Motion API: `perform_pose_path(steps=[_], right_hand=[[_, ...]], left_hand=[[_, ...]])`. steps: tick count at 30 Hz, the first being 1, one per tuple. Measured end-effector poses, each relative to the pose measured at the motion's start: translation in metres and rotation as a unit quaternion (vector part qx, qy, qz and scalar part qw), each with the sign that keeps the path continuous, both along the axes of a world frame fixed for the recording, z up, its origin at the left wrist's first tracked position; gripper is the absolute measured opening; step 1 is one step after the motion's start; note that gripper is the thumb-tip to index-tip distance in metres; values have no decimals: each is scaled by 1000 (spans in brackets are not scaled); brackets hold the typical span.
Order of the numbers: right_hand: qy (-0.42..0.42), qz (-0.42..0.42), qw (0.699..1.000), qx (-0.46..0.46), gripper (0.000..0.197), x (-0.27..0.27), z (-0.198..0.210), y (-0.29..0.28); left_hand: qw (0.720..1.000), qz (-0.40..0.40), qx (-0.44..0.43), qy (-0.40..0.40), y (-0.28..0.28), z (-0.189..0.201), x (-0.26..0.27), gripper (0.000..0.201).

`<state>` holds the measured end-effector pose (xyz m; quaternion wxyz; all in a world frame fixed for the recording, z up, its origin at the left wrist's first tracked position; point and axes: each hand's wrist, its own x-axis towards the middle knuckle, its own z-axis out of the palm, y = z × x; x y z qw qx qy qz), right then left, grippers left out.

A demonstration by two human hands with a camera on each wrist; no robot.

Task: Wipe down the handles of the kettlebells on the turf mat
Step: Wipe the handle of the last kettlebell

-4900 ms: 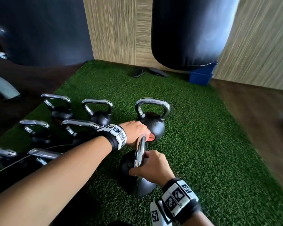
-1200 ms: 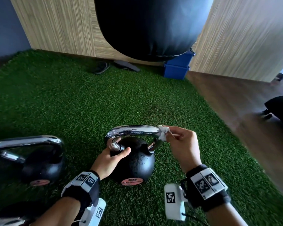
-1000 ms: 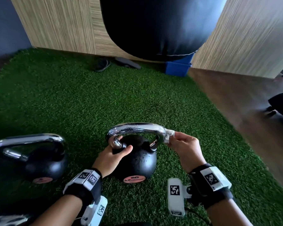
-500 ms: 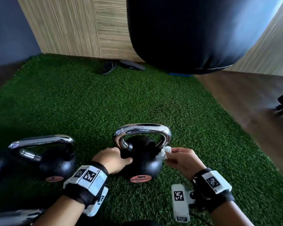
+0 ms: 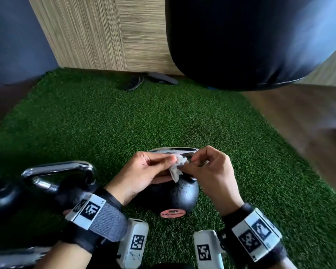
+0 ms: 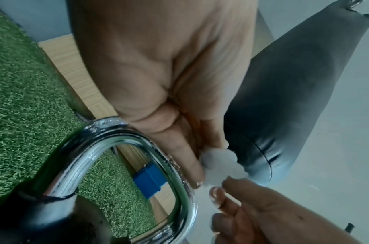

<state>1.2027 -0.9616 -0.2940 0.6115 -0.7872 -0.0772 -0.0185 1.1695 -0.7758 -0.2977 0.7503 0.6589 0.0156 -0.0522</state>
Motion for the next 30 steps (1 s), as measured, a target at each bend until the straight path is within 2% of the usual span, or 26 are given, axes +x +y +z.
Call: perform_pose_path(steps=[3,5,7,9,12,14,17,19,25,28,30], right_hand=[[-2,31,1000,-2,32,2,2,-1],[20,59,998,28,36,2,-1,-8],[42,-20,999,27,42,8,-14,-17],[86,-93,992,-21,55,17,-32,-25],[185,-27,981,-52,69,30,-61,-20],[205,-10,978,-44,67,35,-77,-10],[148,-47,985,-78,56,38,-95,2],[125,-64,985,-101,51,39,-101,3],[119,-49,983,-135,63,42,-103,0],[91,-42,981,-166,64,40,-102,1],[87,-38,981,-168,65,40,-101,0]], left_hand=[[999,31,17,-39,2,-5,3,42],[993,73,32,-87,3,-6,5,39],[976,132,92,-149,5,-3,8,35],[938,184,191,-224,4,0,10,31],[872,209,317,-309,-6,4,18,28],[855,186,363,-320,-14,4,25,27],[815,155,455,-322,-20,1,29,24],[798,150,483,-328,-18,-2,26,23],[806,232,458,-294,4,-6,14,19],[786,204,509,-285,4,-7,14,23],[785,187,522,-277,5,-9,13,26]])
